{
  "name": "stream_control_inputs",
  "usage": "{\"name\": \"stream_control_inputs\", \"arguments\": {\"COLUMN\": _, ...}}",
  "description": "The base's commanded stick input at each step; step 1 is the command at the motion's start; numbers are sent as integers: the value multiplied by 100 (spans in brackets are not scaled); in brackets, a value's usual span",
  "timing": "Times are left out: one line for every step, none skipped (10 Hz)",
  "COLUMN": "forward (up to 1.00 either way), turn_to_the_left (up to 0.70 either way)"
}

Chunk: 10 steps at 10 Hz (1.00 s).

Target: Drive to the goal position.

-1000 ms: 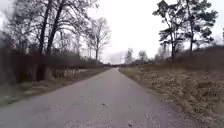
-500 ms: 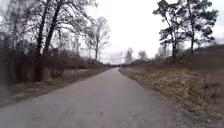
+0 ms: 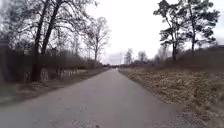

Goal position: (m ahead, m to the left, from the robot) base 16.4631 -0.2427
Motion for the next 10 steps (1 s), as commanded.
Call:
{"name": "stream_control_inputs", "arguments": {"forward": 70, "turn_to_the_left": 0}}
{"name": "stream_control_inputs", "arguments": {"forward": 70, "turn_to_the_left": 0}}
{"name": "stream_control_inputs", "arguments": {"forward": 70, "turn_to_the_left": 6}}
{"name": "stream_control_inputs", "arguments": {"forward": 70, "turn_to_the_left": 22}}
{"name": "stream_control_inputs", "arguments": {"forward": 70, "turn_to_the_left": 30}}
{"name": "stream_control_inputs", "arguments": {"forward": 70, "turn_to_the_left": 29}}
{"name": "stream_control_inputs", "arguments": {"forward": 70, "turn_to_the_left": 10}}
{"name": "stream_control_inputs", "arguments": {"forward": 70, "turn_to_the_left": 0}}
{"name": "stream_control_inputs", "arguments": {"forward": 70, "turn_to_the_left": 0}}
{"name": "stream_control_inputs", "arguments": {"forward": 70, "turn_to_the_left": 0}}
